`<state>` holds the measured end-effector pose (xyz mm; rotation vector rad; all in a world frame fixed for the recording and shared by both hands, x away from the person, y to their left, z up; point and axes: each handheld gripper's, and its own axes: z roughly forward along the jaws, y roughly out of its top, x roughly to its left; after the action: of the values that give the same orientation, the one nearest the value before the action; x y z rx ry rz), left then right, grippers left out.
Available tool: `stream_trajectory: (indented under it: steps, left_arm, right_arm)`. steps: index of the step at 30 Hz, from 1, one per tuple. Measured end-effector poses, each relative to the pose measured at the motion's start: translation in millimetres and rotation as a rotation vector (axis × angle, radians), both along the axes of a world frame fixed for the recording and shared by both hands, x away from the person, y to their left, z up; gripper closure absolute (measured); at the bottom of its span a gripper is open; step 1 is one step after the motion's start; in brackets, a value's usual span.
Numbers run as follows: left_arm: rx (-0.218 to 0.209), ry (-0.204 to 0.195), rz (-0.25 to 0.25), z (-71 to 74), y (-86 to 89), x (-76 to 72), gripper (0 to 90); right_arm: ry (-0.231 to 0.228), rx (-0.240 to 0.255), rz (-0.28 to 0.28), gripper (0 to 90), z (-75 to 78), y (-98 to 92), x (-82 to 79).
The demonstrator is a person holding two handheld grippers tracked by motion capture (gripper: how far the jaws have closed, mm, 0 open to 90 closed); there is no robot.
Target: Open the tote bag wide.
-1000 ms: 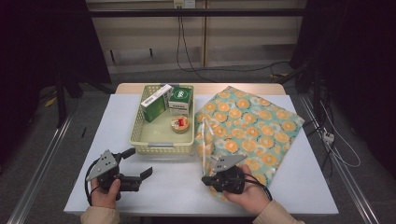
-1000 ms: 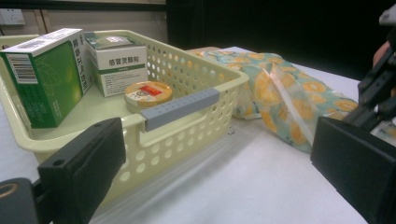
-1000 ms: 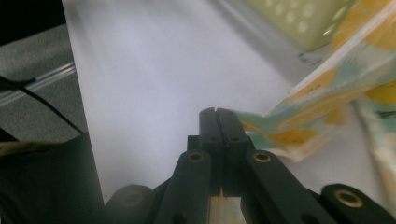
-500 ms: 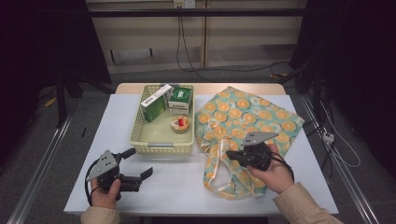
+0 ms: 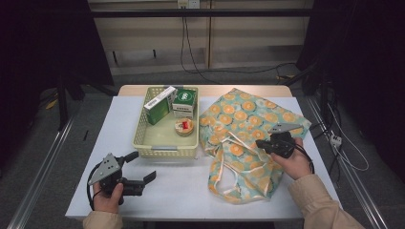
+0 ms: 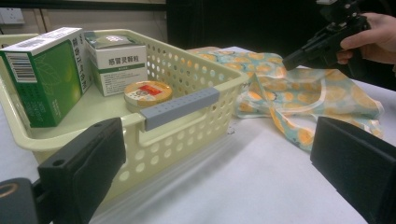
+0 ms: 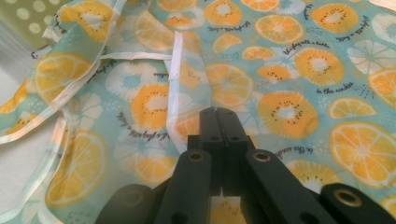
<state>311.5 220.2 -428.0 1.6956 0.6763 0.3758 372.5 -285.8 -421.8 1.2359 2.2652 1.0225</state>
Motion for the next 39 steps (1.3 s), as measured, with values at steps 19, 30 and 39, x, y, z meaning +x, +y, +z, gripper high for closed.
stream_trajectory:
  steps: [19, 30, 39]
  left_arm:
    - [-0.001, 0.005, -0.003, -0.8, 0.4, 0.6, 3.2]
    - [0.001, 0.004, -0.003, -0.2, -1.0, -0.1, 3.2]
    - [0.004, 0.000, -0.003, 0.1, -0.5, -0.1, 3.2]
  right_arm:
    - [-0.030, -0.050, -0.159, 74.0, -8.0, -16.5, 26.9]
    - [-0.047, -0.021, 0.005, 44.8, 0.6, 33.7, 4.6]
    - [-0.014, -0.044, 0.170, 62.4, -9.8, 78.3, -12.8]
